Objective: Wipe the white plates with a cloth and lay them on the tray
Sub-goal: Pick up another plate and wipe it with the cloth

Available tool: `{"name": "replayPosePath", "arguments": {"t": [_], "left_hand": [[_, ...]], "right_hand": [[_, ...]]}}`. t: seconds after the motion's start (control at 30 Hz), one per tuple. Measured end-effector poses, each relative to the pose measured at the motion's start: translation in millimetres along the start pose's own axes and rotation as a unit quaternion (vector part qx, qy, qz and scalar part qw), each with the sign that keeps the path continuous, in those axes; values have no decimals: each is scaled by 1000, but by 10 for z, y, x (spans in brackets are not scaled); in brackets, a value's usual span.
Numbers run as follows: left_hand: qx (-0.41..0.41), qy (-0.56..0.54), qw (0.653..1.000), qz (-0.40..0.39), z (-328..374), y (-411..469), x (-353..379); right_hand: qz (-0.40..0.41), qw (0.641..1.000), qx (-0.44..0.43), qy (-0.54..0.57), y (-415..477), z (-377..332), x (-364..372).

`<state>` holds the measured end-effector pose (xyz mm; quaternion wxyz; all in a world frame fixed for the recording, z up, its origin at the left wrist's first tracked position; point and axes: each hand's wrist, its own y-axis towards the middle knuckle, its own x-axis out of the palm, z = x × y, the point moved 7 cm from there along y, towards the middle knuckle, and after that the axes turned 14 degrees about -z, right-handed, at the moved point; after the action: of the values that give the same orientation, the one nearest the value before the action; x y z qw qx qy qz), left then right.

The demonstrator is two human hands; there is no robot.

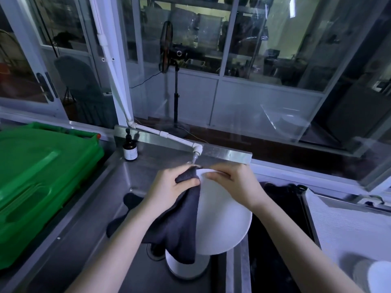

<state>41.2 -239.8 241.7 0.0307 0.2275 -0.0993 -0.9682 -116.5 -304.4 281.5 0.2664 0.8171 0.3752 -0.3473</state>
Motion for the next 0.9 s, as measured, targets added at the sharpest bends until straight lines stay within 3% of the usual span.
{"name": "replayPosePath", "arguments": {"t": [0.1, 0.17, 0.23, 0.27, 0.37, 0.47, 0.53, 0.63, 0.73, 0.8, 0.9], "left_hand": [[-64, -91, 985, 131, -324, -258, -47], [-125, -198, 951, 200, -551, -426, 42], [-155, -238, 930, 233, -678, -485, 79], [-157, -240, 929, 236, -694, -475, 51], [-122, -197, 950, 209, -585, -348, -123], [-35, -65, 990, 117, -249, -104, -227], [10, -9, 999, 48, -36, 27, -182], [28, -3, 999, 16, 50, 83, -184], [2, -40, 997, 62, -126, -22, -210], [-59, -154, 971, 173, -412, -181, -179], [-141, -317, 896, 277, -762, -391, 124]], "right_hand": [[131, 980, 92, 120, -167, 320, -67], [260, 910, 173, 273, -382, 562, 81], [313, 852, 226, 355, -530, 692, 315], [301, 855, 227, 357, -547, 711, 370], [169, 924, 147, 309, -399, 581, 209], [32, 976, 82, 198, -151, 339, -39], [-19, 992, 70, 100, -31, 216, -67], [-20, 996, 64, 59, 10, 140, -59], [30, 988, 67, 135, -55, 176, -101], [152, 944, 118, 270, -143, 324, -80], [338, 799, 231, 441, -320, 484, 325]]}}
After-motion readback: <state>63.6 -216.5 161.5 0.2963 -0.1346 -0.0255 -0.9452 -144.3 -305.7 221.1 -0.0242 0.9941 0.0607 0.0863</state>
